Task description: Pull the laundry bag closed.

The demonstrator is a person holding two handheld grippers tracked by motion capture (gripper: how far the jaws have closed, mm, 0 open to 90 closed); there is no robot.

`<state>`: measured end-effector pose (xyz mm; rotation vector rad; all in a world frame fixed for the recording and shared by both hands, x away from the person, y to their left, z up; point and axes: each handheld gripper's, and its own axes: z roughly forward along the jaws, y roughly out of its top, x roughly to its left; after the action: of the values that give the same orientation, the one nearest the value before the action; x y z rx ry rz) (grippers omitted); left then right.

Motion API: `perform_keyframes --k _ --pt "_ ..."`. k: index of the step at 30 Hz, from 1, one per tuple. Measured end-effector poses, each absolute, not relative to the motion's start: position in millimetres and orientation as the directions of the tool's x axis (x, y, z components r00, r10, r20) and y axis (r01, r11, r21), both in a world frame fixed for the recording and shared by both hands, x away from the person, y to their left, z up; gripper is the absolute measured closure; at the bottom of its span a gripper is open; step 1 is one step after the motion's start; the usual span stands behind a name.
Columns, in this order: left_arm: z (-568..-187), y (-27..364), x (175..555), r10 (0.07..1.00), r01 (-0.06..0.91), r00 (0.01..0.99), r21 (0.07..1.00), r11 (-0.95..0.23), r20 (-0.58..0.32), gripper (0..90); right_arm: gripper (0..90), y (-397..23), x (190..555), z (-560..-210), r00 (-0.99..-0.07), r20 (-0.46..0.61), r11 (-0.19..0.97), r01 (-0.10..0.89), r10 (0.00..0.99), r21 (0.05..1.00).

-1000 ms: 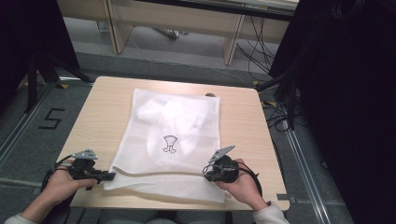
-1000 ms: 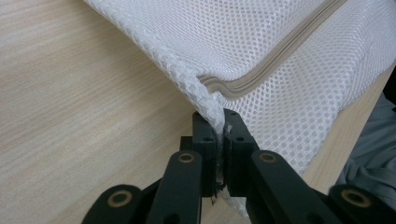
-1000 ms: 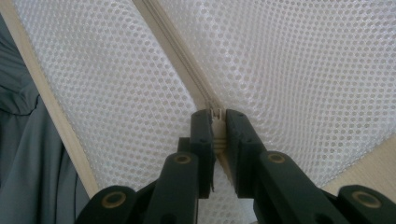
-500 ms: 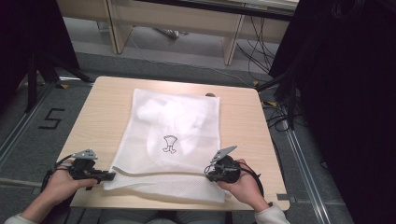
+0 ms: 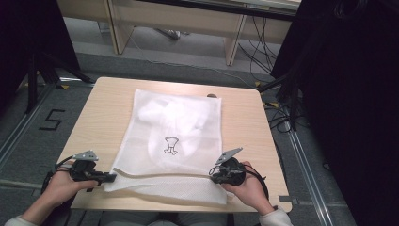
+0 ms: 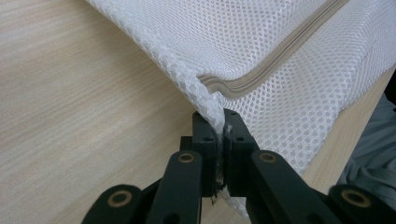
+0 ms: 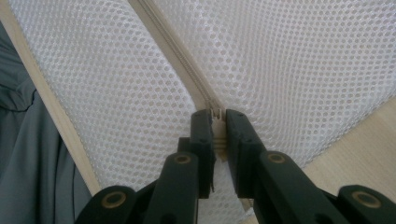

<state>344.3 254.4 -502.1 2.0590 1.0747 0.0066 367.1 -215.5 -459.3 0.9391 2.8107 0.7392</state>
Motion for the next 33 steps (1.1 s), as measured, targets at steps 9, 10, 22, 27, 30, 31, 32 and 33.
perform_keyframes --k 9,10,22,27,30,31,32,33 --pt "-503 254 344 0.697 0.682 0.639 0.658 -0.318 -0.325 84.8 82.4 -220 368 -459 -0.813 0.068 0.698 0.536 0.578 0.474" --pt "-502 255 344 0.696 0.687 0.641 0.646 -0.332 -0.324 84.8 82.4 -220 367 -459 -0.805 0.067 0.694 0.547 0.589 0.468" --pt "-503 254 344 0.696 0.683 0.639 0.658 -0.318 -0.328 84.8 82.4 -228 366 -461 -0.796 0.071 0.688 0.561 0.602 0.46" --pt "-503 254 344 0.694 0.683 0.64 0.658 -0.317 -0.329 84.8 82.3 -230 366 -462 -0.798 0.074 0.691 0.56 0.598 0.456" --pt "-502 255 344 0.696 0.686 0.64 0.649 -0.328 -0.325 84.8 82.4 -231 366 -462 -0.798 0.076 0.69 0.561 0.598 0.457" --pt "-502 255 345 0.688 0.688 0.645 0.645 -0.333 -0.332 84.8 82.4 -231 366 -462 -0.799 0.075 0.692 0.56 0.597 0.455" --pt "-502 255 345 0.69 0.688 0.645 0.645 -0.334 -0.33 84.8 82.3 -231 365 -462 -0.792 0.075 0.687 0.569 0.606 0.451" --pt "-502 255 345 0.693 0.687 0.642 0.648 -0.33 -0.327 84.8 82.3 -230 365 -462 -0.789 0.07 0.687 0.572 0.611 0.448"
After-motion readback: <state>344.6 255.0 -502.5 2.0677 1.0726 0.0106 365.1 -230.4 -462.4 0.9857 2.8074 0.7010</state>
